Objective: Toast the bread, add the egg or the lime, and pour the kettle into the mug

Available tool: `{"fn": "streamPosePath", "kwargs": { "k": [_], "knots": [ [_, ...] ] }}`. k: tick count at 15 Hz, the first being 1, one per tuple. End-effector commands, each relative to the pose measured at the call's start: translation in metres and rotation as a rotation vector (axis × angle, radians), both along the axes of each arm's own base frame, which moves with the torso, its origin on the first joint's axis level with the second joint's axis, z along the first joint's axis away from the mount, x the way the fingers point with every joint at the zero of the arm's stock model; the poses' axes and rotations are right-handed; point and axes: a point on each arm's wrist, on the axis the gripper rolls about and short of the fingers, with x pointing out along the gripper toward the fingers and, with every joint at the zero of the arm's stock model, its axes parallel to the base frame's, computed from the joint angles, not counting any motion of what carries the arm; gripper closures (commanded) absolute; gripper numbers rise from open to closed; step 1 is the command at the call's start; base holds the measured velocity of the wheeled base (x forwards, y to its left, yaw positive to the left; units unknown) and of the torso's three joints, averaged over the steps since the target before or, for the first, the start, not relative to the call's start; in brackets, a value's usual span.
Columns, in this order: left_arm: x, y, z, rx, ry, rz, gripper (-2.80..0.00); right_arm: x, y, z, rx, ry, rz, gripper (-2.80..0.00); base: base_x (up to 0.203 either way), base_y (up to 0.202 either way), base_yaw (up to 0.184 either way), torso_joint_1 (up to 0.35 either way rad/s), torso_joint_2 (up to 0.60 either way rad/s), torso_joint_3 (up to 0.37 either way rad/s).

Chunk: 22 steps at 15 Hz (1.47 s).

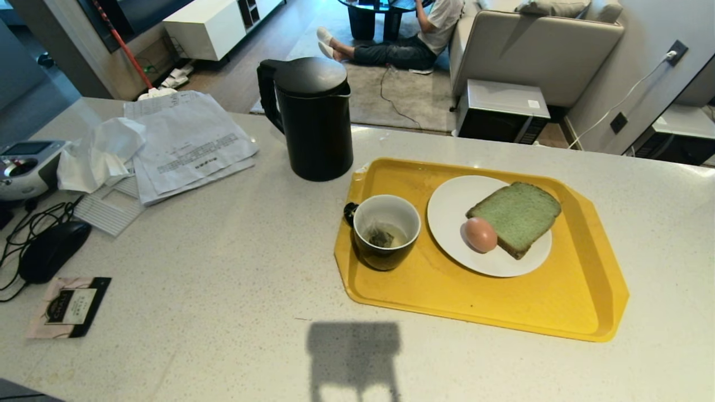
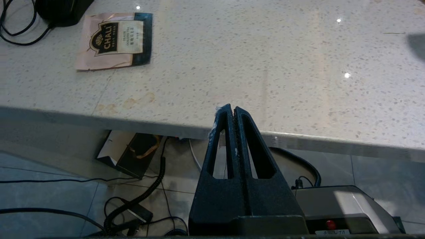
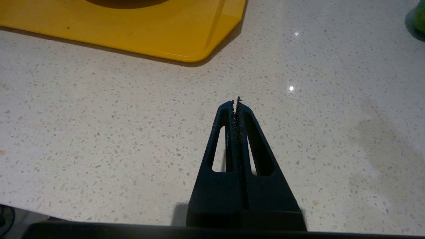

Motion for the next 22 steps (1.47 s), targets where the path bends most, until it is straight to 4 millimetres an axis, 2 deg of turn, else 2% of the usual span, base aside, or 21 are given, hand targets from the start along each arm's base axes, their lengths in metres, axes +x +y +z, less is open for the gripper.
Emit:
{"fn": "streamPosePath", "kwargs": {
  "k": [1,22],
  "knots": [
    [-0.0001,0.0000,0.0001,0.000,-0.001,0.000,0.00,0.0001,-0.0001,-0.0004,0.001,0.002,0.000,0.00,0.000,0.000,0.000,0.000,0.00,0.000],
    [-0.0001,-0.0001,0.0001,0.003,-0.001,-0.001,0.00,0.0001,0.0000,-0.0004,0.001,0.002,0.002,0.00,0.000,-0.006,0.001,0.000,0.00,0.000]
  ]
}}
